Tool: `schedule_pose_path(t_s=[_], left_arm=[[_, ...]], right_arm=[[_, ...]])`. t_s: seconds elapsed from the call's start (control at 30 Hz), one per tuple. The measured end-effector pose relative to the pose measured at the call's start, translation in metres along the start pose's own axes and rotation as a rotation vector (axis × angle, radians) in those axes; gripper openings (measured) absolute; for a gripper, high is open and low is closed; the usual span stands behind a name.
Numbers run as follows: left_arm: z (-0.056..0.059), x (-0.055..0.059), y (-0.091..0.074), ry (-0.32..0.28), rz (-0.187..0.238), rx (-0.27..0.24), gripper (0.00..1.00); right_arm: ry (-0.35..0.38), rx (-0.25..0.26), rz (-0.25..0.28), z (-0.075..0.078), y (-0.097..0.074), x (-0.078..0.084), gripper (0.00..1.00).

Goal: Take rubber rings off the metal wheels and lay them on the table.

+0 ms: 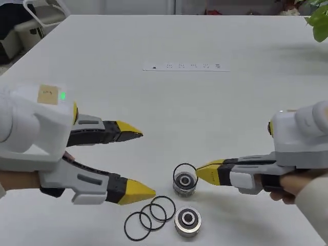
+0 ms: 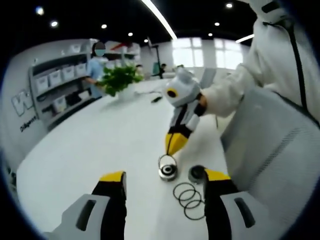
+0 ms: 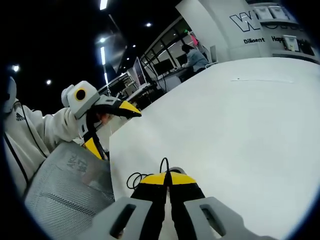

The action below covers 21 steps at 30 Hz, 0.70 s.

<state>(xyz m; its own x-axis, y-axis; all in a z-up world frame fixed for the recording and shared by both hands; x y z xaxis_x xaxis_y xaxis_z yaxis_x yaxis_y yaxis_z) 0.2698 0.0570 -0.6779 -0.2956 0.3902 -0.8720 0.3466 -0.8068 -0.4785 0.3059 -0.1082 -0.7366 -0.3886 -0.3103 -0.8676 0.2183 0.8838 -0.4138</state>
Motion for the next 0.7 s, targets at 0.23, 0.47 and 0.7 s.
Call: schedule_pose_path(t_s=[0.23, 0.47, 0.7], left_arm=[[0.004, 0.001, -0.020, -0.004, -0.005, 0.001, 0.71], [0.003, 0.007, -0.042, -0.025, -0.006, -0.034, 0.76], [0.004, 0.016, -0.067, -0.040, -0.001, -0.083, 0.77]], right_arm=[[-0.011, 0.000, 0.004, -0.003, -0.004, -0.006, 0.00], [-0.033, -0.012, 0.004, -0.009, -0.006, -0.014, 0.00], [-0.062, -0.029, 0.002, -0.018, -0.007, -0.023, 0.00]])
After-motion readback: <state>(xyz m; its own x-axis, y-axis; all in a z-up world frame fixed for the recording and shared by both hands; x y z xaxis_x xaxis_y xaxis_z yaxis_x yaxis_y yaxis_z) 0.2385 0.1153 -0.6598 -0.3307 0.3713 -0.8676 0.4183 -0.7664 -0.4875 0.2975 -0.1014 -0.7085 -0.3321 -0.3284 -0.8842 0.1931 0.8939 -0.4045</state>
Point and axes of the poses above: the centre of the closed fingertips' face, and the gripper's own axes: y roughly forward along the fingers, z roughly to its right, x roughly out of its underside, the point moved 6 cm from there along -y, roughly backward along the fingers, and after that the axes turned 13 degrees about -y, right-handed, at the moved point
